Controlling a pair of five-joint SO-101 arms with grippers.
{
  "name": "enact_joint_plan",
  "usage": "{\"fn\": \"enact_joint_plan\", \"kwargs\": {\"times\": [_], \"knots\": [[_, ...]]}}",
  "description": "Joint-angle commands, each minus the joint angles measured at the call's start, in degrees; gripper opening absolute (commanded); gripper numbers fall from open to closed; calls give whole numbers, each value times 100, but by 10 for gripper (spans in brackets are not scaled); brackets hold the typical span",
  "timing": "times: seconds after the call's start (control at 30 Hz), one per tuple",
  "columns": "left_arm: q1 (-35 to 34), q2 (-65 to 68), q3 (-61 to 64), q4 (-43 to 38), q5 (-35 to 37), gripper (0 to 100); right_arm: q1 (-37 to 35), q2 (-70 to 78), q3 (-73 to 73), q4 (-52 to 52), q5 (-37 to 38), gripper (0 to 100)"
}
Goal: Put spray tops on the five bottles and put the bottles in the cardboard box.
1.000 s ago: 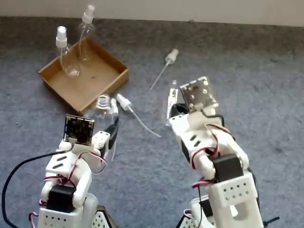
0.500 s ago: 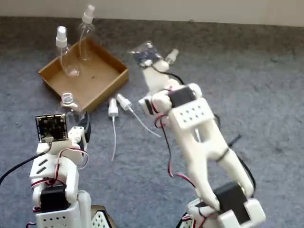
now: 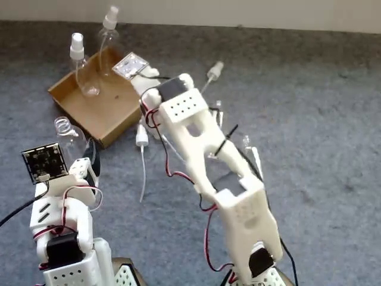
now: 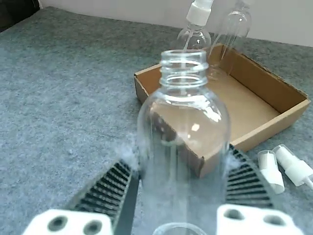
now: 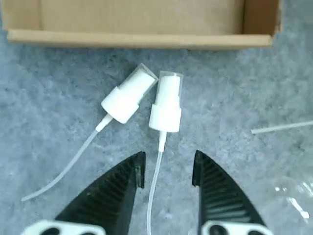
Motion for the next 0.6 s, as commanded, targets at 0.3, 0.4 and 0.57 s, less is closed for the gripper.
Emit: {"fn": "enact_joint_plan", "kwargs": {"times": [0.3,0.4,0.57], "knots": [[-31,-110,-40,-185,70,84,40,2431,-3477,374,536,156],[-31,-110,-40,-185,70,84,57,2703,-3644,382,536,156],[-22,-110,-40,-185,70,84,189,2897,-3644,391,545,156]]}}
